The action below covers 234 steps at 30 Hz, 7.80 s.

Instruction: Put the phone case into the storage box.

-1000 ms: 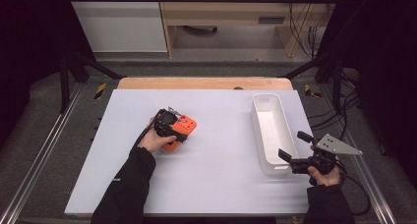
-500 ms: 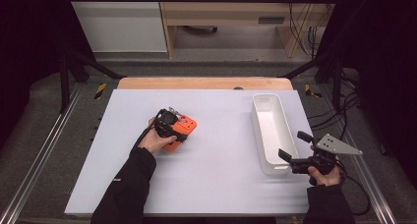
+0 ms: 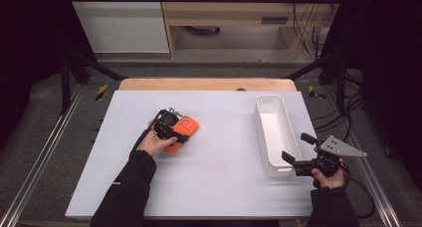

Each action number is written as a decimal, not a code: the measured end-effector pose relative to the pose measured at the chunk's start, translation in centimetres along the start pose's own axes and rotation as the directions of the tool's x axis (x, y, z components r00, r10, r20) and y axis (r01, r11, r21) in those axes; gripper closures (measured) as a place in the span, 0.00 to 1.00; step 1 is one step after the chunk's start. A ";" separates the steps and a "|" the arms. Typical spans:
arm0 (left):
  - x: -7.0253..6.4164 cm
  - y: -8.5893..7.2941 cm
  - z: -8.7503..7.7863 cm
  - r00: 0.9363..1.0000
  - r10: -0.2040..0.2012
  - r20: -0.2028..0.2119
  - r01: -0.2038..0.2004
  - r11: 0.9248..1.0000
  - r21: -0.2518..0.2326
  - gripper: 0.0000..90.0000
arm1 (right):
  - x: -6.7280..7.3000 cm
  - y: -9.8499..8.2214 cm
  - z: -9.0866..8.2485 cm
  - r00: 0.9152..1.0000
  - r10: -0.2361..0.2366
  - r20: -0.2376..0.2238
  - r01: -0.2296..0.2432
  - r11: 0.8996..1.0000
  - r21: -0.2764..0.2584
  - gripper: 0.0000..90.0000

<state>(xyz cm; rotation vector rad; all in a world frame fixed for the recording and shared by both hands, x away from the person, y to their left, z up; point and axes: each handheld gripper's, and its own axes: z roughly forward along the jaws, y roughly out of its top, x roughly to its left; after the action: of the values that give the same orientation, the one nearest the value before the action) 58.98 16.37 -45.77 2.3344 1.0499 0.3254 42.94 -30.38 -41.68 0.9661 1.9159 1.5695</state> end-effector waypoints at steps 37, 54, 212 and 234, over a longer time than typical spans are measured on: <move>-2.9 -2.2 -7.5 0.990 0.121 0.071 -0.105 0.975 -0.196 0.17 | 0.1 0.1 -0.1 1.000 -0.003 -0.006 0.003 1.000 0.002 0.00; -4.2 -3.7 -8.9 0.980 0.182 0.084 -0.161 0.965 -0.207 0.17 | 0.4 0.1 0.3 1.000 -0.019 -0.023 0.020 1.000 0.018 0.00; -16.8 -1.8 -10.7 0.649 0.712 0.269 -0.603 0.697 -0.389 0.17 | 12.8 3.4 8.6 0.669 -0.409 -0.620 0.567 0.821 0.070 0.11; -16.6 -2.2 -10.4 0.631 0.727 0.270 -0.619 0.682 -0.390 0.17 | 12.8 2.9 9.0 0.628 -0.406 -0.664 0.562 0.827 0.026 0.17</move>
<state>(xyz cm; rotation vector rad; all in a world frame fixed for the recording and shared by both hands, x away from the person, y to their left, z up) 42.12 9.21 -38.41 2.3120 -0.1303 0.2136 42.11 -14.59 -40.01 -0.1141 2.5776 1.4409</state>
